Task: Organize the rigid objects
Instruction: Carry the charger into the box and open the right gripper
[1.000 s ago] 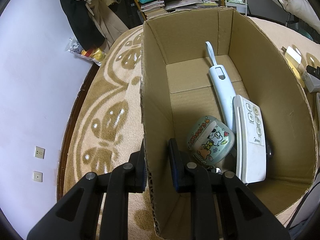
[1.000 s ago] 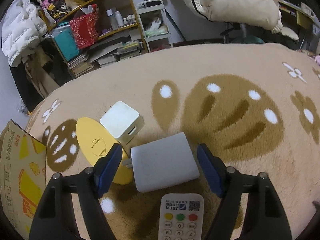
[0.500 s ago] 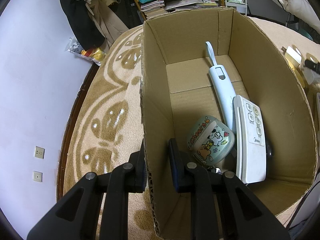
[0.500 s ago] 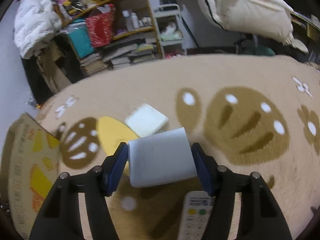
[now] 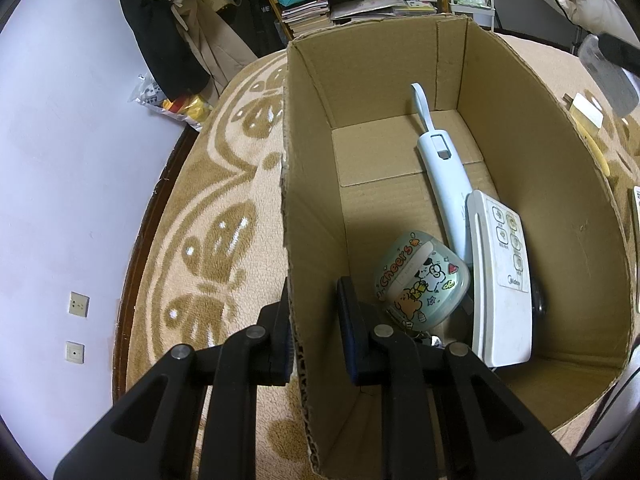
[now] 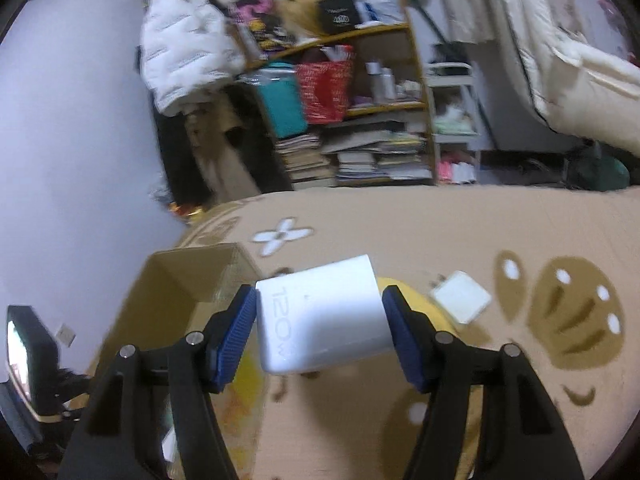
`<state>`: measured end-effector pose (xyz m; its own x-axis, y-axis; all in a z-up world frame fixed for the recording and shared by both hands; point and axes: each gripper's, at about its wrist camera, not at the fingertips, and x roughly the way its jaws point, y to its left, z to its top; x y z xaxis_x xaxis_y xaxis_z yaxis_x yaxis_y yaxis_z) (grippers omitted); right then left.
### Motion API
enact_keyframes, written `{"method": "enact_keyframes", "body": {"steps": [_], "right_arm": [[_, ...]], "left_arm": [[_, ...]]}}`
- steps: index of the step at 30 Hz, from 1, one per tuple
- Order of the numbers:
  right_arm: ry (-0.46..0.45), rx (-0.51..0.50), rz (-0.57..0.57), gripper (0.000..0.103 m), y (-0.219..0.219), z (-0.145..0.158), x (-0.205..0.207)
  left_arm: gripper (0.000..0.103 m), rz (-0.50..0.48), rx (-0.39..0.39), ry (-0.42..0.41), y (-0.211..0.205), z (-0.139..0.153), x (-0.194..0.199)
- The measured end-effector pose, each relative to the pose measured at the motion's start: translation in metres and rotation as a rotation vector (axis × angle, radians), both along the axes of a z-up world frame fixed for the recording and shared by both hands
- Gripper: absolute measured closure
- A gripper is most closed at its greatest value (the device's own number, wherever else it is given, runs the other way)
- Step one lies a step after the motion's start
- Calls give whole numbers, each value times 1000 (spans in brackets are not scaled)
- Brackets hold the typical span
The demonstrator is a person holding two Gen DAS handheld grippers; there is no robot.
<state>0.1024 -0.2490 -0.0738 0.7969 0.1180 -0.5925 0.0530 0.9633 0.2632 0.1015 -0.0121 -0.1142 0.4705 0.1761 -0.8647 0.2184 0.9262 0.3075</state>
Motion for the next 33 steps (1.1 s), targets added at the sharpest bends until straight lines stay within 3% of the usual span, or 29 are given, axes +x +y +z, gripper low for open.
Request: {"method": "enact_keyframes", "body": {"steps": [13,24,33], "right_arm": [[-60,-39,223,35,74,12,-8],[-44,-53,292,34,90,4,-7],[-13,-83,344,34,103,-8,-8]], "left_arm": [[83,3,-13,5,2,0,0],[80,18,-44,14,8,2,3],[86,22,-83,28,11,2,4]]}}
